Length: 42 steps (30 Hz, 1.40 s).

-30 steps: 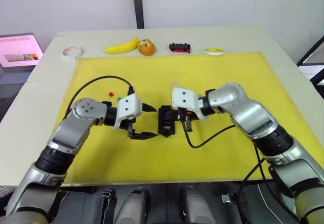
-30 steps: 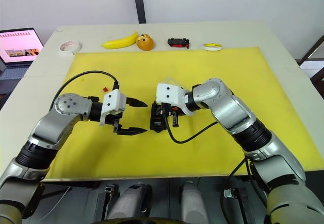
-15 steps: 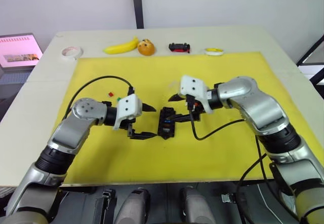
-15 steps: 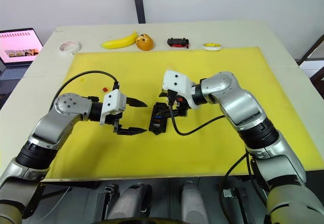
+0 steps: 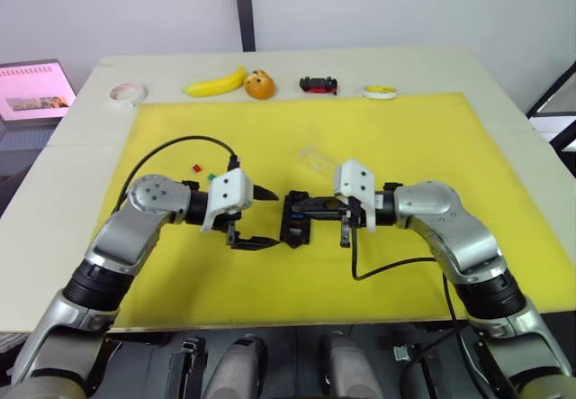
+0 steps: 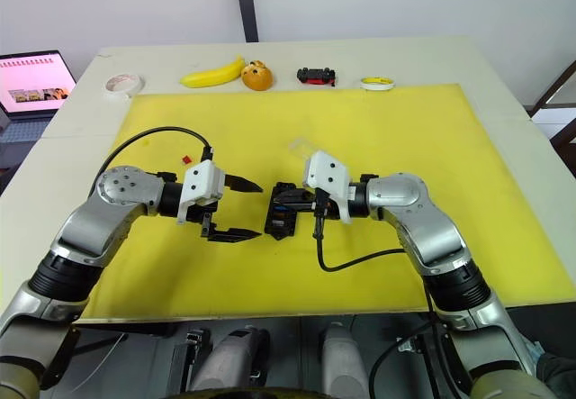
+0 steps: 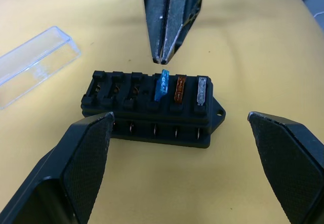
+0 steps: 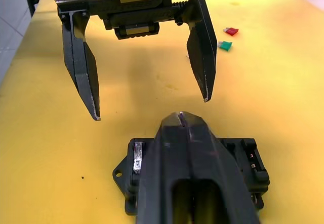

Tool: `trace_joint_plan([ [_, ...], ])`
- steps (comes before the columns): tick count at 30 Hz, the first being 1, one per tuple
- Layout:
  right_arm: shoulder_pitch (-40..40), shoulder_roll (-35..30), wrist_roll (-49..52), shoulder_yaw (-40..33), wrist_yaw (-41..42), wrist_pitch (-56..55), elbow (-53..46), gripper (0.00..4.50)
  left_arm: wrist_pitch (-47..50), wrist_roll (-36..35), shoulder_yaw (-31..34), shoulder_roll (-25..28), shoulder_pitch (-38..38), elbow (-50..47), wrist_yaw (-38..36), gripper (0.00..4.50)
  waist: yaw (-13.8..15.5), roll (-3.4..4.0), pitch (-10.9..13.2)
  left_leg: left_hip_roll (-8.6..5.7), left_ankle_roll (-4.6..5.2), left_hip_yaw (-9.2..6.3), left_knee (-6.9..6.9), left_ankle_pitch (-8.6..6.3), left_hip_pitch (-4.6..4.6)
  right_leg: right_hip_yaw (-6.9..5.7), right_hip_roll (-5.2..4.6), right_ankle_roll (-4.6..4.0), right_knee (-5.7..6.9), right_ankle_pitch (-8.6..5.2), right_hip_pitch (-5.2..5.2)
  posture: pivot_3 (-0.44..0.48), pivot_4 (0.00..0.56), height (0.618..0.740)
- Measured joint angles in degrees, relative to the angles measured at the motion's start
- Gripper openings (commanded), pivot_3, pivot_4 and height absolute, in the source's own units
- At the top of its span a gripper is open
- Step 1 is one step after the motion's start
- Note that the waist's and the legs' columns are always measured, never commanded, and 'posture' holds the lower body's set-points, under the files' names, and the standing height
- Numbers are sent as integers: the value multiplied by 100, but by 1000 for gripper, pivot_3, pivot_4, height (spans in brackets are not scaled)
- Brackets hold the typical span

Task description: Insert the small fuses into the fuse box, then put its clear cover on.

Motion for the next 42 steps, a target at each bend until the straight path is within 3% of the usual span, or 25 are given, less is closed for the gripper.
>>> trace_joint_plan([
  [42,-6,40,-492,368,-225,-231,257,32,-72,19,1,-37,-152,41,15,4500,-3,0,-2,0,-2,0,2,1,3,0,1,0,3,0,1,0,150,740],
])
